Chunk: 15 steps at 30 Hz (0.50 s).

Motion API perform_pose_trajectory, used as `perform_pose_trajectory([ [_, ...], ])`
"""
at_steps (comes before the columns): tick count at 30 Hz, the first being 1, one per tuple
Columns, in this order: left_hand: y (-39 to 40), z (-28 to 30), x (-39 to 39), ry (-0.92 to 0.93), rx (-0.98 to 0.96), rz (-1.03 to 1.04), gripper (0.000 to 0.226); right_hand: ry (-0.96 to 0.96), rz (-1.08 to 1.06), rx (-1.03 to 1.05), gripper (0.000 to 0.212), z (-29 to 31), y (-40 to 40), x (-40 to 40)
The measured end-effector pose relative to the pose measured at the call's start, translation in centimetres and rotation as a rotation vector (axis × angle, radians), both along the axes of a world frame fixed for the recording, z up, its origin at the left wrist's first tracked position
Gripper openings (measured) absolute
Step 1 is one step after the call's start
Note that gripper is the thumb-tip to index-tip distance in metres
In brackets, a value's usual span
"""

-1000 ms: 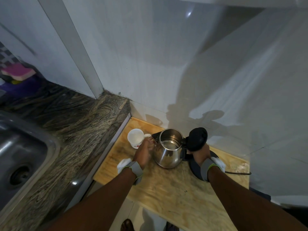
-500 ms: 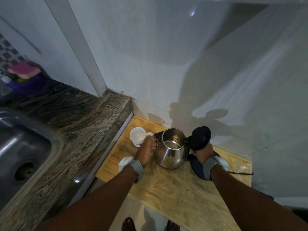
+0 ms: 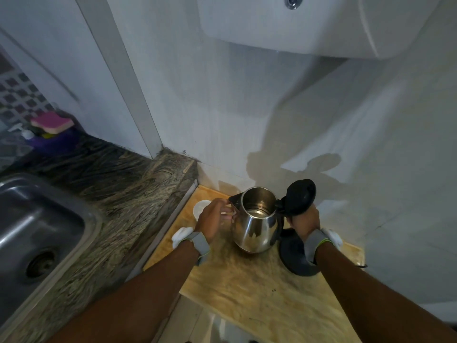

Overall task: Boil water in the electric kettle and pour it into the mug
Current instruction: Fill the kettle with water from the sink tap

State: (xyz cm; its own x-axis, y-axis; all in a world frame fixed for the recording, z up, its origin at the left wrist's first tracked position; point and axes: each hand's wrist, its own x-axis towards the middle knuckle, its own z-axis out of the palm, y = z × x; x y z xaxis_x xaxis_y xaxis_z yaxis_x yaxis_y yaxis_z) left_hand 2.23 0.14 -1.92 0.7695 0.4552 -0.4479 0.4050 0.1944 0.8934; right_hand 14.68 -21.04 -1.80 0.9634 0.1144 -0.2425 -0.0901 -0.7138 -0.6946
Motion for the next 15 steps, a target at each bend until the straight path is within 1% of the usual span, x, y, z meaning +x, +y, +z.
perform_pose_trajectory([
  [2, 0.2, 1.2, 0.1, -0.014, 0.002, 0.005, 0.03, -0.029, 0.01, 0.009, 0.007, 1.4, 0.2, 0.0],
  [5, 0.5, 3.0, 0.2, -0.05, -0.005, 0.009, 0.028, -0.069, 0.023, 0.01, 0.012, 3.7, 0.6, 0.2],
  [9, 1.1, 5.6, 0.0, -0.114, 0.003, 0.023, 0.026, -0.081, 0.011, 0.088, 0.016, 6.5, 1.3, 0.4],
  [13, 2.2, 7.8, -0.3, -0.12, 0.082, 0.041, 0.026, -0.087, 0.031, 0.144, 0.021, 8.7, 2.3, 0.6],
  [15, 2.7, 8.8, -0.6, -0.134, 0.084, 0.058, 0.028, -0.093, 0.036, 0.16, 0.025, 9.6, 3.1, 0.6],
])
